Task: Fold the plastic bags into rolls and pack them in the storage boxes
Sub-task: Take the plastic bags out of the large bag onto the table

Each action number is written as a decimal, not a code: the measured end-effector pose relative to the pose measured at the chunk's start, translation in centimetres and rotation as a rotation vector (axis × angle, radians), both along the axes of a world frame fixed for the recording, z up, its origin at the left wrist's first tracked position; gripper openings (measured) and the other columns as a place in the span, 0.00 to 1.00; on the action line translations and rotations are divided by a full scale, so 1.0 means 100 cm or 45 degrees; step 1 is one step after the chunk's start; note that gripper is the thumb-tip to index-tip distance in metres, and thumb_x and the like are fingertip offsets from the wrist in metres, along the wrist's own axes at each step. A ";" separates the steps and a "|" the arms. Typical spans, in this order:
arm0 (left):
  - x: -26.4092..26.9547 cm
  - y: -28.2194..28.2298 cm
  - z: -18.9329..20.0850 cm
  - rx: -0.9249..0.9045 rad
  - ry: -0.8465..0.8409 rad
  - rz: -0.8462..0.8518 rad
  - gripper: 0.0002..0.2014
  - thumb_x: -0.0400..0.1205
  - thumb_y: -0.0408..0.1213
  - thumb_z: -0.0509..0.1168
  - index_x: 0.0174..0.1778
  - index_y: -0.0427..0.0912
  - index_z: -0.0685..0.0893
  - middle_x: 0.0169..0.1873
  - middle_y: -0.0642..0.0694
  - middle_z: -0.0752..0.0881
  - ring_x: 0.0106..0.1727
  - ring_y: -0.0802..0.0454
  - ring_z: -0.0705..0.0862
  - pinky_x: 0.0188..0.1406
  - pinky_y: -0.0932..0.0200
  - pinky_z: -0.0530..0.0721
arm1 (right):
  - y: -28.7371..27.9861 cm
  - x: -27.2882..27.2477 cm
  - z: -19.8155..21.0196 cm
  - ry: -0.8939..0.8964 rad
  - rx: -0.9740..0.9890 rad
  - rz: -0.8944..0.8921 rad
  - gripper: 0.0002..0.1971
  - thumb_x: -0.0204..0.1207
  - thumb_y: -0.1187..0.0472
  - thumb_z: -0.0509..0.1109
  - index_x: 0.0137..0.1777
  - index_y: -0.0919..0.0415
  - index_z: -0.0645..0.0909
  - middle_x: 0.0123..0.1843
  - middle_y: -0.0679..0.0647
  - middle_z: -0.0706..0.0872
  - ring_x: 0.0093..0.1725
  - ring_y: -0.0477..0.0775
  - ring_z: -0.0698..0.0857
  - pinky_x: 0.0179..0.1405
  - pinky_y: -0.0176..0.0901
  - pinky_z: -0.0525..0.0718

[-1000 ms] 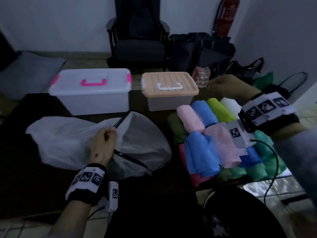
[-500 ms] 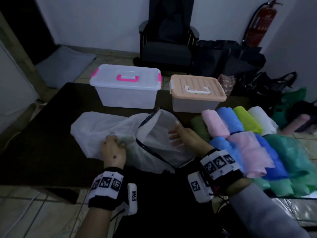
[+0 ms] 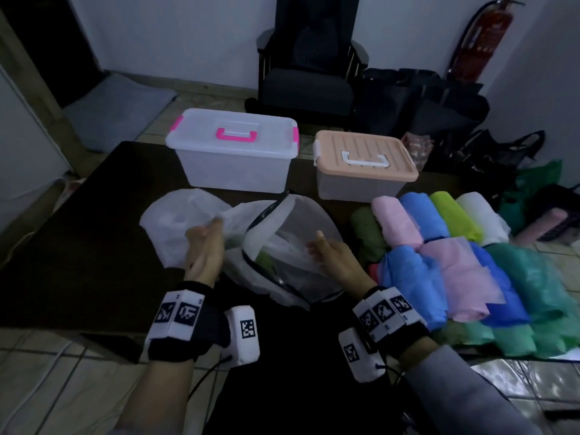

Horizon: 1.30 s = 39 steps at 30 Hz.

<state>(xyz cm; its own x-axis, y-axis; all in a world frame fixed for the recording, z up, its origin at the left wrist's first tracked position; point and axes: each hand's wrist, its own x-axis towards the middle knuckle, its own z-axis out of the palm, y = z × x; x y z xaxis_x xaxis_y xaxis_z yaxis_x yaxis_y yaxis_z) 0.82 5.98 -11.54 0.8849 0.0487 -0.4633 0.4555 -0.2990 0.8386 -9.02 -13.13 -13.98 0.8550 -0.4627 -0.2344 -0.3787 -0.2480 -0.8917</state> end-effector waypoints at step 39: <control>-0.017 0.005 -0.016 0.530 -0.388 -0.646 0.10 0.85 0.33 0.58 0.60 0.36 0.78 0.57 0.36 0.81 0.54 0.42 0.78 0.51 0.57 0.72 | 0.023 -0.001 0.072 0.330 0.849 0.232 0.09 0.80 0.65 0.59 0.49 0.59 0.82 0.40 0.55 0.90 0.41 0.52 0.86 0.38 0.41 0.85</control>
<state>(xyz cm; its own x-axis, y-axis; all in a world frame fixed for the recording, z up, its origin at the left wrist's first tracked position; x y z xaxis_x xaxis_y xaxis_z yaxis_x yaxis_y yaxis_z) -0.84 6.45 -13.13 0.9322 -0.2839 -0.2246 -0.0603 -0.7336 0.6769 -9.10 -10.81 -6.77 0.7837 -0.0072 -0.6211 -0.6022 0.2363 -0.7626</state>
